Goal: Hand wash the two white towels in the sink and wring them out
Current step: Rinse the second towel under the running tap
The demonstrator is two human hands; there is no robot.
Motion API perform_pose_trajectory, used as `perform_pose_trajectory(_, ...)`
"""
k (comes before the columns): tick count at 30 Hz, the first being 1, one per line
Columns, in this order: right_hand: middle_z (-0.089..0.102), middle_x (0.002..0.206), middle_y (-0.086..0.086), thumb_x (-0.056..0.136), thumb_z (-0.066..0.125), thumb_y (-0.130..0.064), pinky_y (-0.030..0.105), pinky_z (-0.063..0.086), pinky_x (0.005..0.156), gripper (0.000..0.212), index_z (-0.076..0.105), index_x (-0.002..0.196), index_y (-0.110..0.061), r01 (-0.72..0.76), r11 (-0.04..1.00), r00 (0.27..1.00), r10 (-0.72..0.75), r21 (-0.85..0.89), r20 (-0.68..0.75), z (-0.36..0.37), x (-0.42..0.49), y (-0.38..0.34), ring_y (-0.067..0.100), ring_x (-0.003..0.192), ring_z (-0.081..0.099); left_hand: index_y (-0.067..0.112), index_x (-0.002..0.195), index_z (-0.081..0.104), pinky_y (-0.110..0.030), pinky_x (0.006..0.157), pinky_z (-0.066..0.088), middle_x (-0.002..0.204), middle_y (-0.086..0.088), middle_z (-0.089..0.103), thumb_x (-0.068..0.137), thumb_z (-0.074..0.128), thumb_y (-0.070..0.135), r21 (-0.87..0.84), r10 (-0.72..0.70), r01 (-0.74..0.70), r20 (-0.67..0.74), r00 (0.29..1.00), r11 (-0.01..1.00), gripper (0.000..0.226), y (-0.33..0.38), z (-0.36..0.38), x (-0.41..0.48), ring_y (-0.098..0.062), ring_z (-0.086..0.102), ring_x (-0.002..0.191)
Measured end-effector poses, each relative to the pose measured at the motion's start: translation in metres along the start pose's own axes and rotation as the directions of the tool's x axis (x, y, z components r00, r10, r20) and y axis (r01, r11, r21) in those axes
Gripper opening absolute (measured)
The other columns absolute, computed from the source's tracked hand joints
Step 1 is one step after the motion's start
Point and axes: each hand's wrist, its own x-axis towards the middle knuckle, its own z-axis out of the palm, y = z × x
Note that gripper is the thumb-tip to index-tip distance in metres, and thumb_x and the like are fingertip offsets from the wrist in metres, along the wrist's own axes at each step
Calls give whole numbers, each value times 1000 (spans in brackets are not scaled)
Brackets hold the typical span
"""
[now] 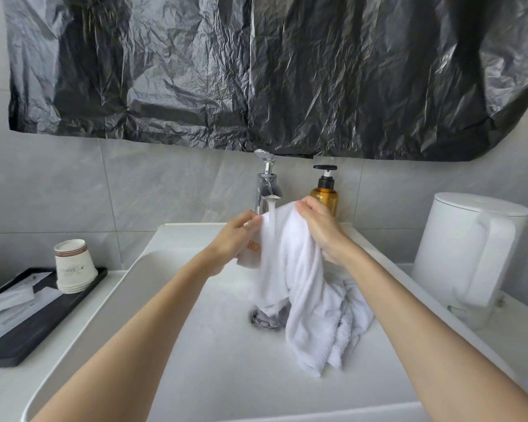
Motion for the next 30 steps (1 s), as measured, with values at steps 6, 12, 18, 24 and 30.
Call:
perform_pose_trajectory(6, 40, 60, -10, 102, 42, -21, 29, 31, 60, 36, 37, 66, -23, 91, 994, 985, -98, -53, -140, 40, -20, -5, 6, 58, 38, 18, 81, 48, -30, 63, 43, 77, -2, 53, 102, 43, 32, -303, -60, -1, -190, 980, 953, 25, 4, 39, 5, -17, 52, 73)
perform_pose_trajectory(12, 58, 77, 11, 104, 33, -23, 39, 39, 73, 32, 44, 75, -16, -4, 984, 973, -37, -178, -228, 44, -5, 12, 28, 79, 52, 16, 91, 59, -33, 82, 52, 95, -7, 66, 104, 39, 34, -188, 123, -147, -136, 983, 971, 30, 1, 55, -1, -18, 63, 90)
perform_pose_trajectory(18, 63, 91, 15, 103, 35, -28, 36, 37, 69, 32, 49, 75, -18, 17, 947, 992, -57, -319, -117, 57, -8, 9, 31, 87, 56, 21, 77, 56, -48, 88, 51, 98, -19, 66, 83, 41, 45, -182, -18, -20, -203, 979, 983, 29, 1, 45, 3, -34, 63, 92)
perform_pose_trajectory(24, 51, 73, 0, 101, 39, -34, 32, 32, 63, 31, 39, 74, -20, 55, 961, 988, -92, -273, -124, 57, -19, 8, 24, 73, 52, 13, 74, 51, -35, 67, 43, 77, -10, 56, 101, 39, 24, -155, -67, 31, -236, 970, 987, 32, 8, 40, 14, -25, 53, 74)
perform_pose_trajectory(30, 62, 94, 17, 105, 31, -28, 33, 34, 71, 32, 54, 90, -12, -44, 940, 989, -6, -337, -147, 56, 0, 9, 33, 92, 58, 12, 86, 62, -19, 50, 48, 70, -2, 63, 105, 36, 25, -278, -97, 56, -137, 986, 959, 35, 5, 38, 12, -10, 61, 58)
